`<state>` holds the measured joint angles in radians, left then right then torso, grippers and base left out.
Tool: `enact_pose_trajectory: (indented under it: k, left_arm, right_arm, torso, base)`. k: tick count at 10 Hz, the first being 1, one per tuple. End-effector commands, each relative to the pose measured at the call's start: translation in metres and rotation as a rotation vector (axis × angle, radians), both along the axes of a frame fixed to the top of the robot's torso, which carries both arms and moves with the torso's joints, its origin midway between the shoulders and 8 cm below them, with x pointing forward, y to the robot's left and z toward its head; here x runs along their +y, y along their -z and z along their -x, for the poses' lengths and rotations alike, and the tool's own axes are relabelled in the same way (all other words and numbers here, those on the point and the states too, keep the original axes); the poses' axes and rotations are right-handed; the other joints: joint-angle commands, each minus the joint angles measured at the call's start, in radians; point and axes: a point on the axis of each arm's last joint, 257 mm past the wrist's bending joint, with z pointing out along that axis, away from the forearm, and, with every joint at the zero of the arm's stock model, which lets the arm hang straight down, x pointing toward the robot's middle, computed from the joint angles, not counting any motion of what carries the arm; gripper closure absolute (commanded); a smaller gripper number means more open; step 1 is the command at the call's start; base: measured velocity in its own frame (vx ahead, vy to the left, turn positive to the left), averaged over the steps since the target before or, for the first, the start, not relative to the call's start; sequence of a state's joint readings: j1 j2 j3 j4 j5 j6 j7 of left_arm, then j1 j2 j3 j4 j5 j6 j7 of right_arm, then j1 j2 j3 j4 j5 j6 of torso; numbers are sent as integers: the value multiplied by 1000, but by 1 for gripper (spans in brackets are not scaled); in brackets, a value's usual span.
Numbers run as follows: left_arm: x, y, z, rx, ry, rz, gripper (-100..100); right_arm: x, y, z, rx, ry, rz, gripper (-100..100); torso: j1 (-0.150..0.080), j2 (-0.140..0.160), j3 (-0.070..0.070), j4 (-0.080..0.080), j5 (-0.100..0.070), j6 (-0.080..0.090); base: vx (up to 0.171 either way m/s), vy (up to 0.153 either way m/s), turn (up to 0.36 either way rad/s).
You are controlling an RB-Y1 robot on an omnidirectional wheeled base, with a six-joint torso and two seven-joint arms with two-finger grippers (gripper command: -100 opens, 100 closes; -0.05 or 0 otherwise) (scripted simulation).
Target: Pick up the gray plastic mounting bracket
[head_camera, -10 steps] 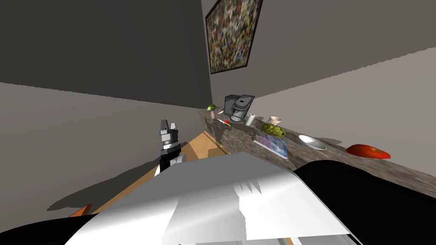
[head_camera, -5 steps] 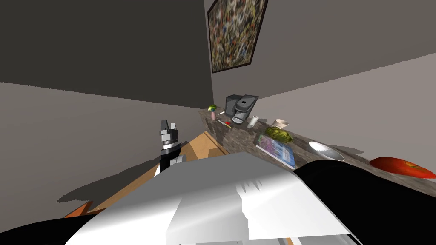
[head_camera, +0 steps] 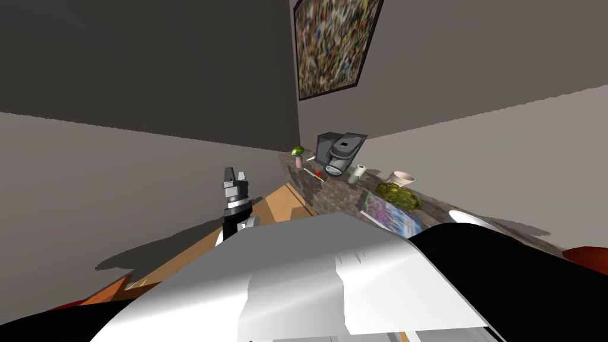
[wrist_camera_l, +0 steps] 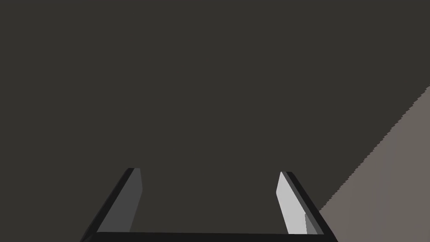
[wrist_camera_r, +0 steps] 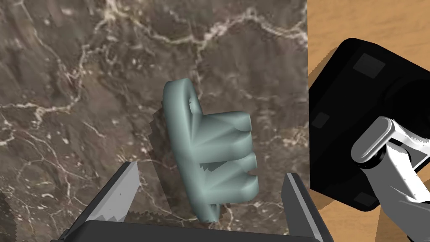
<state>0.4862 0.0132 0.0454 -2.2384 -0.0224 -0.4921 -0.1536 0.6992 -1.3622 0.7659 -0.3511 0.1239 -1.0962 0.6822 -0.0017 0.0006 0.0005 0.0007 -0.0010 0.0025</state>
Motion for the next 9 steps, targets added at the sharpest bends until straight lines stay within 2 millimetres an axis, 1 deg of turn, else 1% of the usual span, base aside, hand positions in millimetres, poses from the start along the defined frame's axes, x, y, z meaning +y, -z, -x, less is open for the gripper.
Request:
enact_pose_trajectory:
  k: [1,2,3,4,8,9]
  left_arm:
    - [0,0,0,0,0,0,0]
    - [0,0,0,0,0,0,0]
    - [0,0,0,0,0,0,0]
    - [0,0,0,0,0,0,0]
    - [0,0,0,0,0,0,0]
    - [0,0,0,0,0,0,0]
  right_arm:
    - [2,11,3,1,7,6,-100]
    - [4,16,4,0,10,6,-100]
    - [2,12,3,0,8,8,-100]
    - [2,12,4,1,8,7,100]
    - [3,12,4,1,7,6,100]
    - [3,12,4,1,7,6,0]
  torso:
    - [0,0,0,0,0,0]
    - [0,1,1,0,0,0]
    - [0,1,1,0,0,0]
    - [1,1,1,0,0,0]
    - [1,1,1,0,0,1]
    - [1,1,1,0,0,1]
  base:
    - [-15,-21,68]
    - [-15,-18,35]
    - [-6,-8,5]
    - [0,0,0]
    - [0,0,3]
    - [0,0,0]
